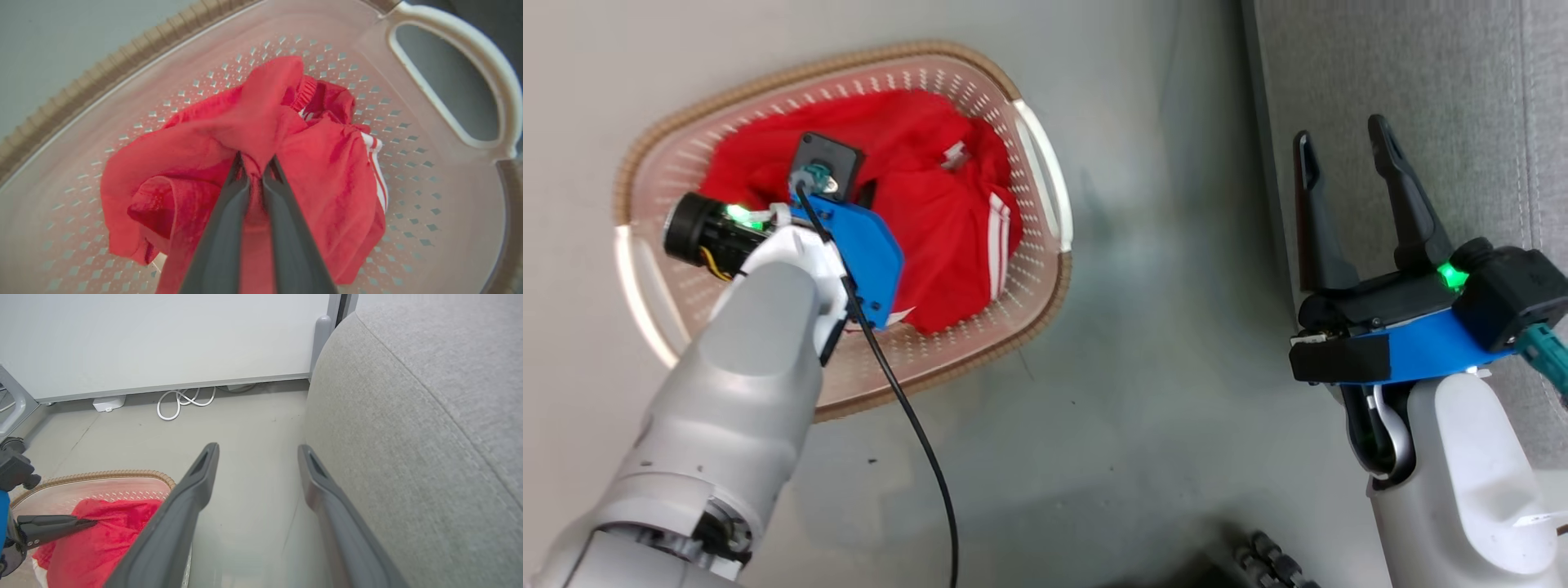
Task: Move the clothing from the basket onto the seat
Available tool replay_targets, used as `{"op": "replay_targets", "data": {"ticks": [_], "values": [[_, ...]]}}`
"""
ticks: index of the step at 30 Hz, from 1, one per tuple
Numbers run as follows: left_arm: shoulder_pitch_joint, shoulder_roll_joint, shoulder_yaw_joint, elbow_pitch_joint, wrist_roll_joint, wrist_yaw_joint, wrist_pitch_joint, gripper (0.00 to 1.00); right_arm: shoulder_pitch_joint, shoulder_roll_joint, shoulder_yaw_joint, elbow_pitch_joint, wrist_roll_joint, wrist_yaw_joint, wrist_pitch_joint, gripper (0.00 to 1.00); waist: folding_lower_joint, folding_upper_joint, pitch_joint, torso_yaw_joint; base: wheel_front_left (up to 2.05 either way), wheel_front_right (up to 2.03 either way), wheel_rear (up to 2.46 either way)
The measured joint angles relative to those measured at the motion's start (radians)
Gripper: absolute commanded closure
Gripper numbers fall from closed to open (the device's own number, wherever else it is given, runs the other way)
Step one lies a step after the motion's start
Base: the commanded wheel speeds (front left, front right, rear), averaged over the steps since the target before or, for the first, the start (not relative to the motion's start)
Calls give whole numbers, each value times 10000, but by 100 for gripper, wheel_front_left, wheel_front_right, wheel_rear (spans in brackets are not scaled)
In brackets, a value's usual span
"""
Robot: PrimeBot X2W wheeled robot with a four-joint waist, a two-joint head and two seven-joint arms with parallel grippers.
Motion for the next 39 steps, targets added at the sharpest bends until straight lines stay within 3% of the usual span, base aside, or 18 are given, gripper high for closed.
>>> {"op": "replay_targets", "data": {"ticks": [6, 13, 25, 39], "values": [[587, -385, -443, -642, -669, -27, -1310, 100, 324, 6, -19, 245, -311, 0, 0, 0, 0, 0, -1114, 428, 0, 0, 0], [1106, -474, -832, -1666, -1622, -29, -2023, 100, 890, 6, -50, 585, -541, 0, 0, 0, -1, 0, -2462, 791, 0, 0, 0], [2043, -140, -290, -4433, -1802, -29, -2144, 100, 1908, 6, 71, 1041, -617, 0, 0, 0, -2, 1, -4843, 1214, 0, 0, 0], [3341, -27, 351, -5950, -1534, 36, -2142, 100, 2956, 6, 337, 1421, -376, 0, 0, 0, -3, 1, -7054, 1270, 0, 0, 0]]}}
